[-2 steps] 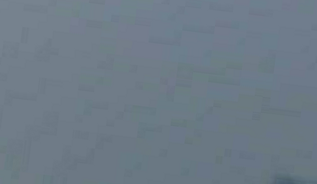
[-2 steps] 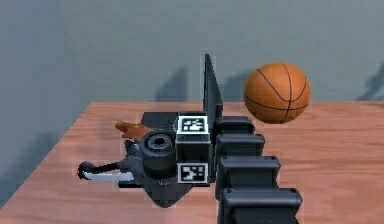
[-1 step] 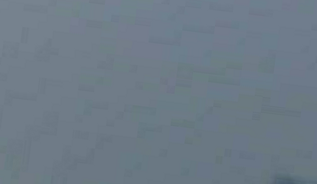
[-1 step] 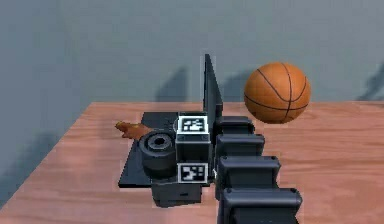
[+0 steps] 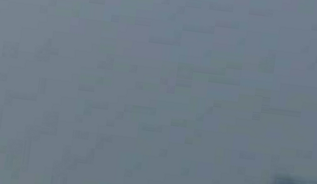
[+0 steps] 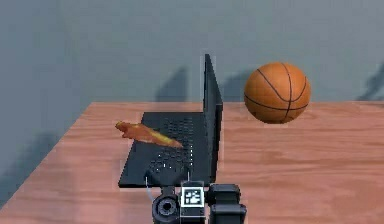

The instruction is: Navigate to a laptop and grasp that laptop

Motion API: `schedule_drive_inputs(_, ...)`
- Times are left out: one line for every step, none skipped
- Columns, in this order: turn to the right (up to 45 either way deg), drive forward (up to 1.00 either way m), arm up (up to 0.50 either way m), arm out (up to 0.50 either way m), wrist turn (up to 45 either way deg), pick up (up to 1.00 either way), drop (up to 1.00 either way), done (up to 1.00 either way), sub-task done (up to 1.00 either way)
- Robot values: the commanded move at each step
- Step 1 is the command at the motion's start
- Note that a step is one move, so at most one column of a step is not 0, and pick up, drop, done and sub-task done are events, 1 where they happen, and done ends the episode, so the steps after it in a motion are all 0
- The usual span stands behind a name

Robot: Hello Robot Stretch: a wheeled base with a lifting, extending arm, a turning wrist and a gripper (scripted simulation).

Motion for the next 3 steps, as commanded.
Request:
schedule_drive_inputs(0.0, 0.0, 0.0, 0.0, 0.0, 1.0, 0.0, 0.0, 0.0)
schedule_drive_inputs(0.0, 0.0, 0.1, 0.0, 0.0, 0.0, 0.0, 0.0, 0.0)
schedule_drive_inputs(0.0, 0.0, 0.0, 0.0, 0.0, 0.0, 0.0, 1.0, 0.0)
